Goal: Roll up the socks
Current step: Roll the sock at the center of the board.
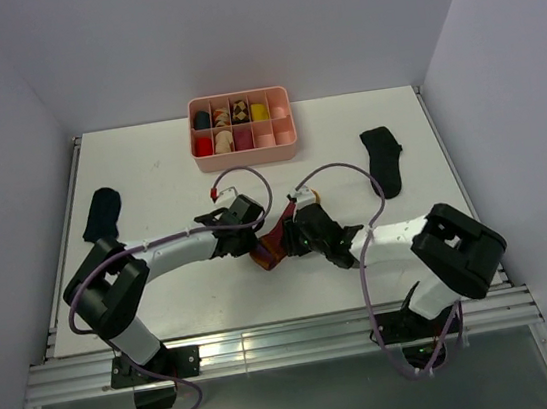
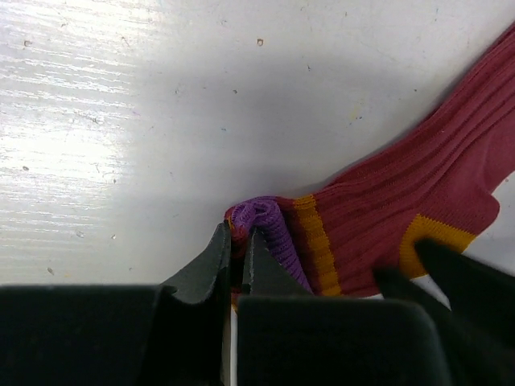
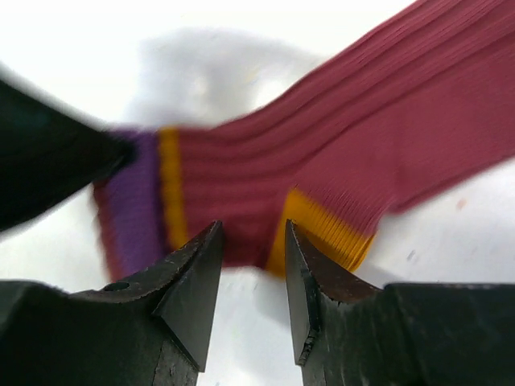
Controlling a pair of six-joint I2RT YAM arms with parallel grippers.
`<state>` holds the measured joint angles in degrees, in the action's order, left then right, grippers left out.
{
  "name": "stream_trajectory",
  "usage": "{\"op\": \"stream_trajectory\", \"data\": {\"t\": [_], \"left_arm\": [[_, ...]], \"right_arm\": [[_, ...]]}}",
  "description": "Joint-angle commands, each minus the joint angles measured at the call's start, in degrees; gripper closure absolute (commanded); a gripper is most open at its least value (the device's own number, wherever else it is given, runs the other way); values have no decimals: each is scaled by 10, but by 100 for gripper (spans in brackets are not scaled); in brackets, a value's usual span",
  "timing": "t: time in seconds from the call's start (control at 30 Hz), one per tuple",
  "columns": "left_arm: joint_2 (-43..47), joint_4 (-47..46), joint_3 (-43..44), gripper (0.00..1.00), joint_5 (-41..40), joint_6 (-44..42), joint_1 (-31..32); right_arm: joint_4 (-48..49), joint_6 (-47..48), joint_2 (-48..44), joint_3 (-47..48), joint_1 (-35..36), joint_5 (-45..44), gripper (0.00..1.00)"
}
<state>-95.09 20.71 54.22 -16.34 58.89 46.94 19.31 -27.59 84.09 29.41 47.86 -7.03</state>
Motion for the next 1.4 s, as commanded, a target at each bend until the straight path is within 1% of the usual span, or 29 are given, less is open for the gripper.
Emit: {"op": "stream_trajectory", "data": {"t": [0.0, 0.17, 0.33, 0.43, 0.53, 0.57, 0.6, 0.63, 0.77, 0.9, 0.93, 1.07, 1.3, 1.37], "left_arm": [[20, -3, -16, 99, 3, -26, 4], [26, -8, -22, 100, 17, -62, 5], [42, -8, -31, 100, 28, -103, 5], [35, -6, -30, 100, 34, -110, 5], [16, -4, -20, 100, 39, -108, 5], [10, -1, -12, 100, 39, -107, 6], [-3, 2, -8, 99, 39, -107, 6], [-9, 6, 2, 99, 42, -108, 5], [-33, 23, 24, 100, 39, -111, 5], [-37, 27, 33, 99, 39, -112, 6], [-37, 27, 34, 100, 40, -111, 5], [-38, 28, 37, 100, 41, -111, 5], [-33, 28, 34, 99, 41, -105, 6], [-33, 27, 33, 100, 42, -102, 7]], "right_arm": [[-10, -4, 44, 50, -22, -7, 57], [-52, -11, 130, 107, -68, 11, 56], [-88, -1, 176, 165, -106, 31, 55], [-72, 18, 172, 167, -110, 54, 55], [-32, 33, 136, 132, -109, 92, 53], [-22, 46, 109, 122, -109, 101, 51], [-14, 54, 93, 98, -105, 103, 50], [-2, 67, 62, 87, -102, 97, 48], [23, 104, -9, 37, -77, 83, 41], [37, 151, -53, 5, -32, 57, 38], [41, 158, -55, 4, -12, 56, 38], [46, 156, -40, 15, 20, 54, 38], [85, 116, 19, 20, 39, 68, 44], [100, 105, 29, 14, 43, 91, 44]]}}
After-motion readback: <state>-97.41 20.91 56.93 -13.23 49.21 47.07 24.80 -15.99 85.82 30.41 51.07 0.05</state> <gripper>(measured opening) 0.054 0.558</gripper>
